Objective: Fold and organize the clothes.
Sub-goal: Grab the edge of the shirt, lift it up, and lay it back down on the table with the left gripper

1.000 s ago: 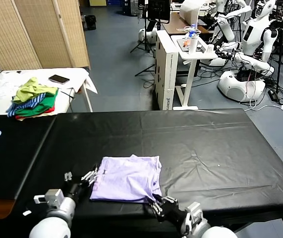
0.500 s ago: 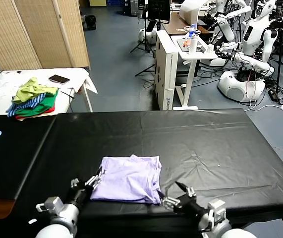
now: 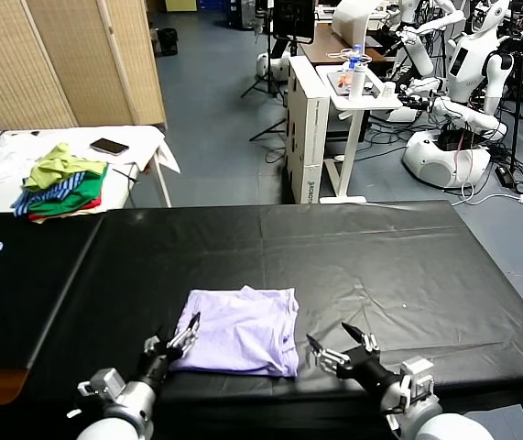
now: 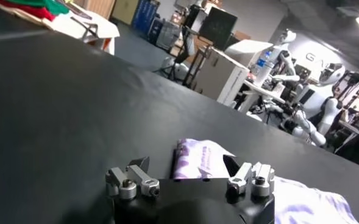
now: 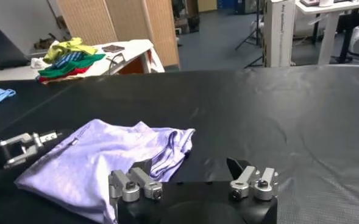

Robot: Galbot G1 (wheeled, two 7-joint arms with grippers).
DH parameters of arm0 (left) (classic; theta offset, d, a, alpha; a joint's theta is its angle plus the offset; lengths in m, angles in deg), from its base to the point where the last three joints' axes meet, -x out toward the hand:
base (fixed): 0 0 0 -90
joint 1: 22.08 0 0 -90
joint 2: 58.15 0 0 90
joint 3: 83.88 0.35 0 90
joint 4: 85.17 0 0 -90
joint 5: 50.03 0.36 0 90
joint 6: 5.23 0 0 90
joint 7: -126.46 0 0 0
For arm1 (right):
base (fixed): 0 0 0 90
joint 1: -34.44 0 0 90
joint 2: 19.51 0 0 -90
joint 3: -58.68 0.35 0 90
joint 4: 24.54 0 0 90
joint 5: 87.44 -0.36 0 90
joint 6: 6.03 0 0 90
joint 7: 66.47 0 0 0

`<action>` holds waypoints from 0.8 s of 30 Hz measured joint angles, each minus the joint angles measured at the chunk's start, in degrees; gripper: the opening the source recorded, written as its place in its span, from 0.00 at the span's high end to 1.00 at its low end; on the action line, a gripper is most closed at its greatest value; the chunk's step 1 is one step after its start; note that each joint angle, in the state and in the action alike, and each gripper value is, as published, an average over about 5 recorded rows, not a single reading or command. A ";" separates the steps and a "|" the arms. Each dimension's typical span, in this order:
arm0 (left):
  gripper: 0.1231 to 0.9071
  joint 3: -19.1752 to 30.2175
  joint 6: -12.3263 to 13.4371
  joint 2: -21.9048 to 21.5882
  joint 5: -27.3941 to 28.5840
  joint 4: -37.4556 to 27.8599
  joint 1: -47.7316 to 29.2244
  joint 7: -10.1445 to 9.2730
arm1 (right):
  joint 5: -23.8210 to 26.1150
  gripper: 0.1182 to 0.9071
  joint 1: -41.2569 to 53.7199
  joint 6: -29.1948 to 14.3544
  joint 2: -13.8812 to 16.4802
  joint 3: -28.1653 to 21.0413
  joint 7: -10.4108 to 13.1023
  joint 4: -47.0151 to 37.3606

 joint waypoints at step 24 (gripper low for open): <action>0.93 -0.43 -0.57 -0.55 -1.23 0.46 -0.80 -4.06 | 1.66 0.00 0.54 -0.71 -0.85 0.51 0.03 -0.49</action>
